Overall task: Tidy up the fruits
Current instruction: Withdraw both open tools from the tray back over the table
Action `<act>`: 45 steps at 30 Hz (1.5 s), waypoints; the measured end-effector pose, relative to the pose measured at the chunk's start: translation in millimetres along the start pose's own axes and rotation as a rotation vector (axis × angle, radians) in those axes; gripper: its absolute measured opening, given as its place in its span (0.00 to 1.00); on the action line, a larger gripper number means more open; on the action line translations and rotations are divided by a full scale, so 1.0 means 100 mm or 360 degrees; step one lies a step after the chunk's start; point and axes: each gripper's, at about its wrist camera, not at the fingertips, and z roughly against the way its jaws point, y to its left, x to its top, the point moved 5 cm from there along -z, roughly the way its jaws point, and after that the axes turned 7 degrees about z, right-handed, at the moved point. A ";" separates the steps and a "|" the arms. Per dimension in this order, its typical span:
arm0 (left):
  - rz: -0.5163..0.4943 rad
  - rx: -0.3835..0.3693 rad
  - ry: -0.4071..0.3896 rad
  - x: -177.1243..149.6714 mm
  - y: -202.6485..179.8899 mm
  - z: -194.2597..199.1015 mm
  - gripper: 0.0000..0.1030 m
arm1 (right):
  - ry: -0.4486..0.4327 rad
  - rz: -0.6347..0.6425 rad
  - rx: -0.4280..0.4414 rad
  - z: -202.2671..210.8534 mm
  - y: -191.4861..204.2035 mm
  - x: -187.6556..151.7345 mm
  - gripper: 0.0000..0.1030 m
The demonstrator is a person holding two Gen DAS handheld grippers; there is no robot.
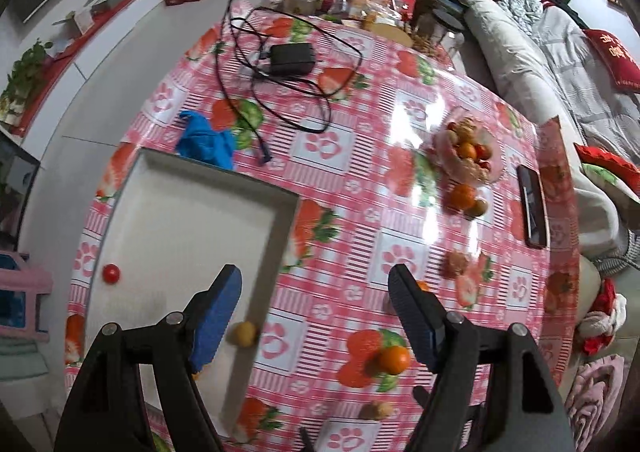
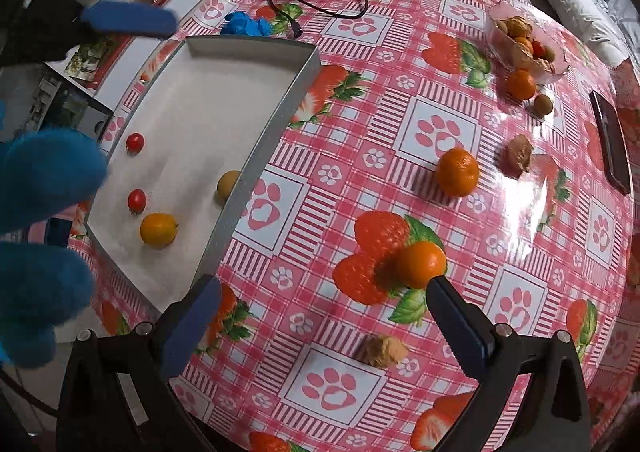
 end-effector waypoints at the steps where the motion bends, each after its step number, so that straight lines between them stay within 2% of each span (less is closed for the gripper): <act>1: -0.0003 -0.0004 0.0009 -0.01 -0.03 -0.01 0.77 | 0.0000 0.0002 -0.0003 0.00 0.00 -0.01 1.00; 20: -0.0023 0.0059 0.0112 -0.17 -0.14 -0.18 0.77 | 0.0053 -0.0029 0.0030 -0.05 0.00 -0.20 1.00; 45: -0.0065 0.0126 0.0166 -0.24 -0.16 -0.34 0.77 | 0.0139 -0.0039 0.0069 -0.10 0.16 -0.31 1.00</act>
